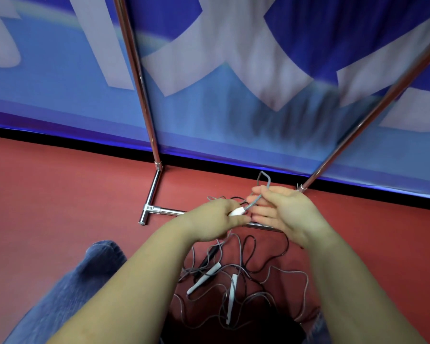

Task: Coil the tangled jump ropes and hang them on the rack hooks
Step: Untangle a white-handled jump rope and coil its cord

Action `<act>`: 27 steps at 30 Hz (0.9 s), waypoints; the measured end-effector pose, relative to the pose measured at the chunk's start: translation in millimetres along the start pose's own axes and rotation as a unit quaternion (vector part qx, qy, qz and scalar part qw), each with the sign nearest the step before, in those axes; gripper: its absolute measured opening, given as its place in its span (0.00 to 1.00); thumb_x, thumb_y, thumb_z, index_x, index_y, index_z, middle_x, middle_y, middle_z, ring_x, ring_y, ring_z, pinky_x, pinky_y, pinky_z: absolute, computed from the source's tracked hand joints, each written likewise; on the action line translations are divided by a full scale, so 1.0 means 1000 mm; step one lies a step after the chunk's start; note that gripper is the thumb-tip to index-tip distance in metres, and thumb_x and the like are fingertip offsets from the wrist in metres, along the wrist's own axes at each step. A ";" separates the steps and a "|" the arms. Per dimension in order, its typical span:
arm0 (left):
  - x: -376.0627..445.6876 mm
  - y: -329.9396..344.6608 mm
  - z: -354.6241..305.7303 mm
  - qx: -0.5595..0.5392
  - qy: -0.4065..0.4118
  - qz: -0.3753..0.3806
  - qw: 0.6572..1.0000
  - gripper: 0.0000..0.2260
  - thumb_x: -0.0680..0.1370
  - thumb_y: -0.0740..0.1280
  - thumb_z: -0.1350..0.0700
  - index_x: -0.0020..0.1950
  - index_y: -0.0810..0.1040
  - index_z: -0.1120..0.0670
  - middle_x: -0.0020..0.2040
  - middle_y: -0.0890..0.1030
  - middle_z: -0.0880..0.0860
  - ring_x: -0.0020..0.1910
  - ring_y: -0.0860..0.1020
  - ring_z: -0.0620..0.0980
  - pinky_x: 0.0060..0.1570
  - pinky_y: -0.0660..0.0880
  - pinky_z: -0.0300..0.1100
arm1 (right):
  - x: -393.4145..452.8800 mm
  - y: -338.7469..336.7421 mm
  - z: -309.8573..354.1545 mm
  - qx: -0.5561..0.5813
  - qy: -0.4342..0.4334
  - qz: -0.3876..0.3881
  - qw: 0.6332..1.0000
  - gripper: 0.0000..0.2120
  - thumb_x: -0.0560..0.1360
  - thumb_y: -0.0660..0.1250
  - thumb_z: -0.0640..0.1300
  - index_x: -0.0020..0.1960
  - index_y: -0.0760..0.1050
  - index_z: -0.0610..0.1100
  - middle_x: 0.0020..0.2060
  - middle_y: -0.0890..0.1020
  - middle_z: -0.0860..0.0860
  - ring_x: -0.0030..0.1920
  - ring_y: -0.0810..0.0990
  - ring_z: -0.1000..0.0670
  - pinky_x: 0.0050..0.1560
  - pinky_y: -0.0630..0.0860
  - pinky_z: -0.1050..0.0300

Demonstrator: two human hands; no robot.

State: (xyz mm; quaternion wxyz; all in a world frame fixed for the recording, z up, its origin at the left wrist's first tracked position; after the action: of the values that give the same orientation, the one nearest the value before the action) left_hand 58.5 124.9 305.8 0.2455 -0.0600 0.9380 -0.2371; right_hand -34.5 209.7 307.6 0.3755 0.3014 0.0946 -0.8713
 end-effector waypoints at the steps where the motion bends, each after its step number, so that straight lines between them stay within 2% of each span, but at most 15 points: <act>1: -0.001 -0.003 -0.001 -0.017 0.003 -0.014 1.000 0.11 0.80 0.63 0.50 0.39 0.71 0.52 0.31 0.70 0.47 0.26 0.68 0.41 0.29 0.65 0.35 | 0.001 -0.007 -0.001 -0.104 -0.008 -0.031 0.994 0.08 0.80 0.60 0.43 0.55 0.75 0.41 0.43 0.82 0.47 0.40 0.82 0.50 0.43 0.78 0.55; 2: -0.001 -0.006 -0.002 -0.045 0.004 -0.027 0.999 0.12 0.80 0.63 0.50 0.38 0.70 0.51 0.30 0.68 0.46 0.23 0.65 0.38 0.26 0.62 0.33 | 0.004 -0.016 -0.002 -0.199 -0.019 -0.069 0.977 0.11 0.79 0.62 0.44 0.59 0.74 0.42 0.45 0.81 0.48 0.41 0.82 0.50 0.46 0.77 0.54; 4: -0.004 -0.009 -0.005 -0.103 0.008 -0.035 0.994 0.12 0.80 0.63 0.51 0.37 0.70 0.50 0.29 0.66 0.46 0.22 0.62 0.39 0.23 0.59 0.33 | 0.005 -0.022 0.000 -0.311 -0.057 -0.107 0.943 0.23 0.76 0.67 0.42 0.70 0.67 0.49 0.52 0.78 0.49 0.48 0.80 0.48 0.52 0.76 0.54; 6: -0.007 -0.007 -0.010 -0.147 0.018 -0.020 0.989 0.13 0.80 0.65 0.52 0.35 0.72 0.50 0.29 0.65 0.47 0.24 0.61 0.42 0.23 0.57 0.36 | 0.006 -0.011 0.000 -0.352 -0.102 -0.058 0.929 0.34 0.73 0.70 0.40 0.73 0.61 0.58 0.59 0.71 0.50 0.55 0.76 0.49 0.57 0.74 0.54; 7: -0.008 -0.005 -0.012 -0.174 0.021 -0.016 0.984 0.13 0.79 0.65 0.53 0.35 0.73 0.50 0.28 0.65 0.47 0.25 0.60 0.44 0.24 0.56 0.37 | 0.007 -0.004 -0.001 -0.362 -0.128 -0.027 0.923 0.31 0.72 0.70 0.39 0.70 0.65 0.58 0.59 0.70 0.51 0.56 0.75 0.49 0.60 0.73 0.53; 8: -0.009 -0.006 -0.015 -0.200 0.026 -0.017 0.979 0.12 0.79 0.65 0.53 0.35 0.73 0.50 0.27 0.65 0.47 0.24 0.60 0.44 0.24 0.55 0.38 | 0.008 0.004 -0.001 -0.376 -0.152 0.002 0.914 0.23 0.72 0.70 0.40 0.64 0.72 0.57 0.58 0.72 0.50 0.55 0.75 0.50 0.61 0.73 0.51; 10: -0.010 -0.012 -0.021 -0.260 0.039 -0.033 0.964 0.12 0.80 0.64 0.55 0.36 0.72 0.53 0.24 0.65 0.45 0.22 0.59 0.42 0.22 0.55 0.35 | 0.010 0.015 -0.008 -0.414 -0.160 0.034 0.896 0.06 0.74 0.68 0.43 0.47 0.78 0.54 0.50 0.80 0.48 0.51 0.78 0.48 0.58 0.74 0.48; 11: -0.010 -0.017 -0.023 -0.295 0.043 -0.045 0.953 0.12 0.80 0.63 0.55 0.36 0.71 0.54 0.23 0.64 0.46 0.21 0.58 0.42 0.21 0.55 0.34 | 0.010 0.018 -0.013 -0.426 -0.145 0.049 0.892 0.02 0.75 0.67 0.45 0.44 0.78 0.51 0.46 0.82 0.46 0.49 0.80 0.45 0.55 0.75 0.47; 14: -0.010 -0.031 -0.022 -0.354 0.039 -0.065 0.932 0.12 0.80 0.61 0.53 0.38 0.72 0.55 0.22 0.62 0.47 0.20 0.56 0.43 0.21 0.54 0.32 | 0.012 0.018 -0.030 -0.407 -0.098 0.053 0.907 0.06 0.74 0.69 0.46 0.49 0.74 0.48 0.47 0.81 0.46 0.48 0.81 0.45 0.54 0.77 0.50; 17: -0.012 -0.026 -0.023 -0.349 0.028 -0.018 0.937 0.13 0.81 0.60 0.53 0.38 0.72 0.56 0.22 0.61 0.48 0.20 0.55 0.43 0.20 0.54 0.31 | 0.007 0.017 -0.011 -0.338 -0.180 0.005 0.924 0.27 0.71 0.72 0.45 0.66 0.65 0.56 0.55 0.72 0.55 0.47 0.78 0.53 0.54 0.76 0.54; 18: -0.012 -0.021 -0.023 -0.344 0.025 0.005 0.939 0.13 0.81 0.60 0.53 0.37 0.72 0.56 0.22 0.62 0.48 0.20 0.56 0.43 0.20 0.54 0.31 | 0.004 0.020 -0.004 -0.319 -0.210 0.010 0.924 0.27 0.72 0.71 0.42 0.65 0.66 0.59 0.53 0.70 0.58 0.45 0.77 0.58 0.52 0.75 0.57; 20: -0.013 -0.014 -0.026 -0.338 0.024 0.038 0.940 0.14 0.81 0.59 0.53 0.37 0.72 0.56 0.22 0.63 0.48 0.19 0.57 0.42 0.20 0.56 0.30 | -0.003 0.027 0.007 -0.313 -0.248 0.037 0.916 0.14 0.73 0.67 0.36 0.48 0.72 0.56 0.44 0.70 0.59 0.39 0.73 0.65 0.46 0.71 0.63; 22: -0.014 -0.014 -0.027 -0.346 0.027 0.043 0.937 0.14 0.81 0.58 0.53 0.37 0.71 0.57 0.22 0.63 0.48 0.18 0.57 0.42 0.19 0.57 0.30 | -0.004 0.032 0.005 -0.330 -0.242 0.048 0.911 0.15 0.74 0.65 0.35 0.36 0.67 0.52 0.36 0.71 0.57 0.32 0.71 0.64 0.40 0.69 0.65; 25: -0.013 -0.026 -0.025 -0.379 0.023 -0.017 0.925 0.15 0.81 0.59 0.53 0.36 0.69 0.56 0.22 0.62 0.49 0.18 0.57 0.42 0.19 0.56 0.30 | 0.009 0.026 -0.013 -0.357 -0.200 0.035 0.912 0.10 0.76 0.66 0.42 0.36 0.71 0.48 0.28 0.72 0.55 0.34 0.73 0.53 0.42 0.75 0.50; 27: -0.011 -0.037 -0.017 -0.403 0.013 -0.087 0.911 0.15 0.81 0.60 0.52 0.35 0.68 0.55 0.22 0.62 0.49 0.19 0.57 0.43 0.21 0.55 0.31 | 0.017 0.018 -0.028 -0.413 -0.143 0.030 0.899 0.10 0.76 0.65 0.44 0.36 0.72 0.43 0.26 0.72 0.54 0.36 0.76 0.44 0.41 0.75 0.51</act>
State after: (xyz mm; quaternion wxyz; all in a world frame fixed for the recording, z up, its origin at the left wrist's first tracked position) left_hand 59.6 102.1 341.6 0.1666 -0.2319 0.9480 0.1403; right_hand -18.0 197.5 276.6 0.5013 -0.0054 0.3822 -0.7762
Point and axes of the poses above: each hand's wrist, its own x-axis towards the middle knuckle, its own y-axis out of the palm, z = x × y, the point moved 7 cm from there along x, towards the middle knuckle
